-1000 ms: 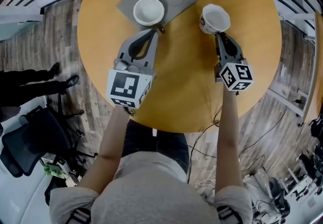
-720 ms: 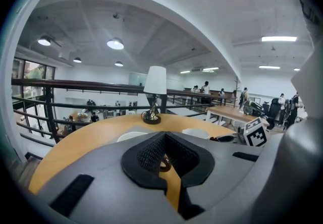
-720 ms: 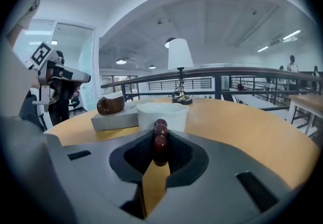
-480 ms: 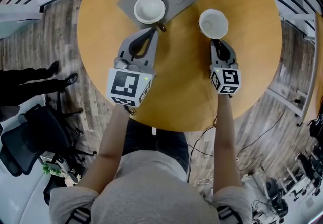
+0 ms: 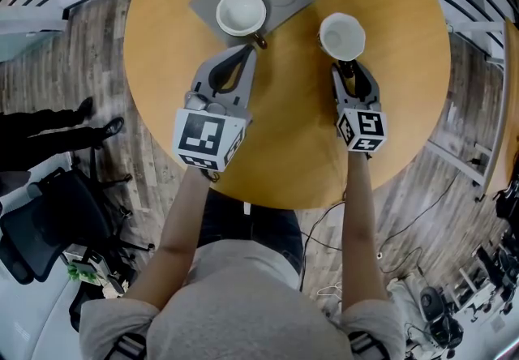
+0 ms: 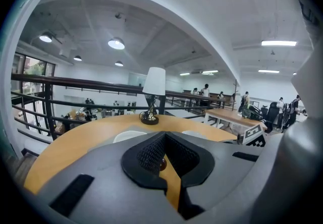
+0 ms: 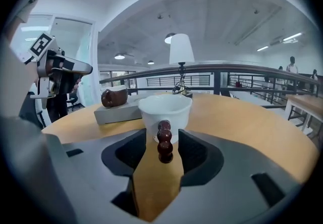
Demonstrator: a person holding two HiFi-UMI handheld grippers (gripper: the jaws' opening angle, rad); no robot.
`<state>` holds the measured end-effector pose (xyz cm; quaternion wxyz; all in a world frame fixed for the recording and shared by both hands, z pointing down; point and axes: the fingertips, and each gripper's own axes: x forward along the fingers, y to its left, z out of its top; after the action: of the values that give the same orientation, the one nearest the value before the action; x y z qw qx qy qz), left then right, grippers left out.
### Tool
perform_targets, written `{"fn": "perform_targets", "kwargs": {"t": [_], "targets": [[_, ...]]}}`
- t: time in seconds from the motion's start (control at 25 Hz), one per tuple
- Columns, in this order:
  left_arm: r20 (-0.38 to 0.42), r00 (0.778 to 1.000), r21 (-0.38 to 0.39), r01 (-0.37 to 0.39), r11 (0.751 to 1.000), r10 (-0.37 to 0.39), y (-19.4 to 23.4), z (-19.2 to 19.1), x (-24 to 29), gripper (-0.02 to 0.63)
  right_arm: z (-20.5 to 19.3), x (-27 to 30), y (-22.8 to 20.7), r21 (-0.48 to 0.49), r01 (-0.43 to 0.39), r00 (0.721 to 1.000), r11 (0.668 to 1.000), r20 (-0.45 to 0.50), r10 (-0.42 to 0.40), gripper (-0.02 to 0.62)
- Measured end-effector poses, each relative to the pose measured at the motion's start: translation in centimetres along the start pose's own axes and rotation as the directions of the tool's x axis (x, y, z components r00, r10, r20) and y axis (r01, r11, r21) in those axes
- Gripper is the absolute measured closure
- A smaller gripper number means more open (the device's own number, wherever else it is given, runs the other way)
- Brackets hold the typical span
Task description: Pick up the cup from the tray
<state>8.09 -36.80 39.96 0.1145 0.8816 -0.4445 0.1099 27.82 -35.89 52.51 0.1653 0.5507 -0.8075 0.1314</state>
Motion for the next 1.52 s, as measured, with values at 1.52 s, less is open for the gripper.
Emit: {"fn": "perform_targets", "kwargs": {"t": [1.52], "targets": [[0.059, 0.977, -0.064, -0.203, 0.977, 0.207, 7.8, 0.0, -8.4, 0.600, 7.3, 7.9, 16.9, -0.064, -0.233, 0.967, 0.970, 0.093, 0.238, 0.420]]}}
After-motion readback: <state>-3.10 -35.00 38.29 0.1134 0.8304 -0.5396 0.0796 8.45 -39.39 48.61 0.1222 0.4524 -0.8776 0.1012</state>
